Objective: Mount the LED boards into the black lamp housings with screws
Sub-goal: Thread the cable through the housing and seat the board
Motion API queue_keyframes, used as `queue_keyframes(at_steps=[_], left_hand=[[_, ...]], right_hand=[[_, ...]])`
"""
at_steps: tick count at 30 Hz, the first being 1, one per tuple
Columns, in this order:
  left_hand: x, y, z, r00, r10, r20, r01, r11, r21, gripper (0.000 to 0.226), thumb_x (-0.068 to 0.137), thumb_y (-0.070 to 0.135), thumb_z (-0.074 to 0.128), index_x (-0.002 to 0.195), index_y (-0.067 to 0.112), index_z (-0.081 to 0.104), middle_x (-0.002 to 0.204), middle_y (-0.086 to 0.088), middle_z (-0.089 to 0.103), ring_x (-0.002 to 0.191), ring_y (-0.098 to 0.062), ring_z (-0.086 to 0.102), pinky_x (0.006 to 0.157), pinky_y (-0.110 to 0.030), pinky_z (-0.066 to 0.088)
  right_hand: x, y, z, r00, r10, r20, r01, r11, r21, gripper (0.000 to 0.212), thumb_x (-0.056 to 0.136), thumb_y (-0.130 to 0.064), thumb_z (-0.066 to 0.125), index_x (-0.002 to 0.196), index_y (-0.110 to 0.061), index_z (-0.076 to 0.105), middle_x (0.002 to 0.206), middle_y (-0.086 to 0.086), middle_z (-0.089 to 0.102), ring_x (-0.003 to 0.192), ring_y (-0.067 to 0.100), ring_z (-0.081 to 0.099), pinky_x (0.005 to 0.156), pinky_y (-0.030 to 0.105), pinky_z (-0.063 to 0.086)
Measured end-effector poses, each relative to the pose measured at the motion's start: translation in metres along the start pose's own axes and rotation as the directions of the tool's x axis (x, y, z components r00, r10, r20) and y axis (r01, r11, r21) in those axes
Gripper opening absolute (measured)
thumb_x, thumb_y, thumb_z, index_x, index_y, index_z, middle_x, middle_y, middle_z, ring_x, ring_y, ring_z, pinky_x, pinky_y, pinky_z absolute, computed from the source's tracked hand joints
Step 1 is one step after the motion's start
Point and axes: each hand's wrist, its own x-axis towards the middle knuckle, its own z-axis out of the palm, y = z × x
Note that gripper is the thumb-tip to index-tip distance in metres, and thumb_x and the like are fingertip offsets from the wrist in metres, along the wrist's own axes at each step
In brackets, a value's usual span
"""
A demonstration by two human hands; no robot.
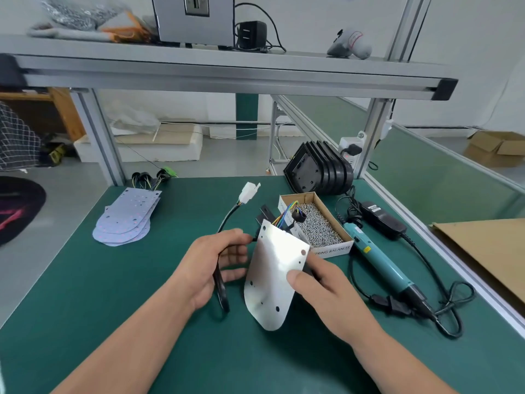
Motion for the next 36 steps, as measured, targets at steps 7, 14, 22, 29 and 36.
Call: queue_keyframes(at_steps=[7, 14, 22, 29, 36], left_hand=[[-0.004, -0.007, 0.012, 0.999, 0.026, -0.03, -0.027, 0.998, -0.049, 0.066, 0.08, 0.043, 0.085, 0.121, -0.007, 0.071, 0.086, -0.008, 0.062, 0.064, -0.021, 0.066, 0.051, -0.028, 0.053], [-0.006, -0.008, 0.013, 0.999, -0.029, -0.023, 0.027, 0.994, -0.107, 0.064, 0.092, 0.04, 0.081, 0.13, -0.008, 0.063, 0.105, -0.025, 0.066, 0.09, -0.035, 0.079, 0.07, -0.041, 0.064], [-0.006, -0.006, 0.013, 1.0, 0.014, 0.02, -0.015, 0.999, 0.033, 0.061, 0.072, 0.063, 0.089, 0.101, 0.009, 0.083, 0.107, -0.015, 0.081, 0.091, -0.031, 0.08, 0.069, -0.034, 0.062], [-0.002, -0.013, 0.012, 0.995, 0.064, -0.08, -0.057, 0.994, 0.093, 0.028, 0.092, 0.037, 0.081, 0.097, 0.009, 0.079, 0.097, -0.012, 0.082, 0.076, -0.027, 0.076, 0.062, -0.034, 0.06], [-0.004, -0.016, 0.015, 0.963, 0.248, -0.111, -0.211, 0.94, 0.269, 0.056, 0.079, 0.069, 0.074, 0.086, 0.014, 0.068, 0.076, 0.001, 0.063, 0.069, -0.018, 0.059, 0.066, -0.035, 0.049]], right_hand=[[-0.002, -0.002, 0.01, 0.992, -0.078, -0.102, 0.072, 0.996, -0.06, 0.025, 0.099, -0.041, 0.043, 0.102, -0.029, 0.064, 0.088, 0.002, 0.063, 0.084, 0.021, 0.052, 0.081, 0.043, 0.047], [0.0, -0.009, 0.003, 0.973, -0.044, -0.224, 0.087, 0.979, 0.183, 0.03, 0.09, -0.04, 0.051, 0.074, -0.015, 0.051, 0.072, -0.006, 0.047, 0.068, 0.012, 0.044, 0.063, 0.02, 0.036], [0.02, -0.002, -0.023, 0.949, 0.31, 0.06, -0.309, 0.874, 0.376, 0.037, 0.084, -0.035, 0.056, 0.109, -0.021, 0.08, 0.11, 0.011, 0.079, 0.096, 0.025, 0.075, 0.078, 0.036, 0.056], [0.028, -0.012, -0.042, 0.96, 0.184, -0.21, -0.189, 0.982, -0.004, 0.036, 0.079, -0.045, 0.05, 0.081, -0.01, 0.056, 0.071, -0.003, 0.053, 0.064, 0.016, 0.048, 0.064, 0.032, 0.037], [0.042, -0.025, -0.029, 0.979, 0.149, -0.142, -0.173, 0.968, -0.181, 0.024, 0.078, -0.025, 0.047, 0.097, -0.025, 0.062, 0.069, 0.0, 0.051, 0.067, 0.006, 0.039, 0.061, 0.04, 0.037]])
